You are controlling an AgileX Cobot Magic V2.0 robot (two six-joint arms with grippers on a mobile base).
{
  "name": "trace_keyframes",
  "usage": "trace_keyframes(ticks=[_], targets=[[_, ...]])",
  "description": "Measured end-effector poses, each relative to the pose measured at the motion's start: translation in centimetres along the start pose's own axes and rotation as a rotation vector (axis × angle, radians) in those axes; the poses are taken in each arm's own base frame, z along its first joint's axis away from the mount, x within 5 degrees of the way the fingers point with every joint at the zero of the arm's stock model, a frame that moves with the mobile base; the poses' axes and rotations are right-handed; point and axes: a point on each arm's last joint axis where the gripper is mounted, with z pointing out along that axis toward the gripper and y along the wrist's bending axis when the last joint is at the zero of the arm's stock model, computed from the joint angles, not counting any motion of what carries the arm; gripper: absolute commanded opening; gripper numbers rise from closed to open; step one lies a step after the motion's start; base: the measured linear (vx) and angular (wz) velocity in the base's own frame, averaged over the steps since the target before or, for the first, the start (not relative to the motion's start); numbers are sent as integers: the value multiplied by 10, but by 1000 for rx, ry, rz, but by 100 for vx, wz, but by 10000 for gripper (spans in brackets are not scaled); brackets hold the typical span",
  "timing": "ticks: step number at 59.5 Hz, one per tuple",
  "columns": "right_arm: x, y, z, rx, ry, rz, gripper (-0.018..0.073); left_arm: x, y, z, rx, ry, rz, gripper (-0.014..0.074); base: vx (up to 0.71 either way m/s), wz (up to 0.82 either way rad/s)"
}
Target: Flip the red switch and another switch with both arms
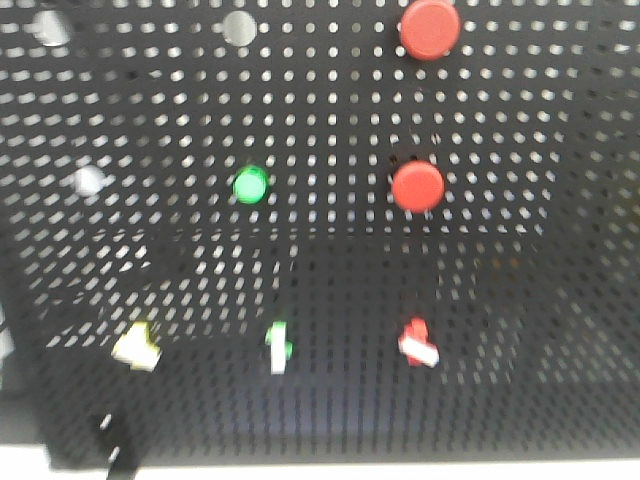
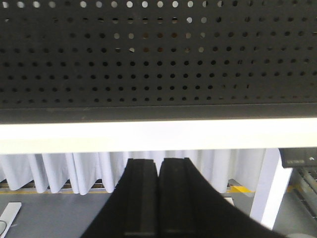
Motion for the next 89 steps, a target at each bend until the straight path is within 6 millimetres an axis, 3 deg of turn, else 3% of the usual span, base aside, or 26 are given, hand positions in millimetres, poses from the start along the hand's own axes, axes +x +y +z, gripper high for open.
trace_keyframes(ticks=[49, 67, 81, 85, 89], targets=[[0, 0, 0, 0, -2, 0, -6, 0, 0, 0, 0, 0, 0, 3, 6, 0], [-13, 1, -1, -9, -139, -33, -6, -9, 1, 0, -11, -94, 0, 3, 0, 0], [-34, 3, -6, -30, -345, -43, -6, -37, 5, -8, -31, -419, -94, 3, 0, 0], [-51, 3, -13, -27, -395, -46, -6, -49, 5, -12, -26, -482, -112, 3, 0, 0], [-75, 2, -23, -20, -458, -57, -6, -74, 4, -20, -19, -534, -65, 3, 0, 0]])
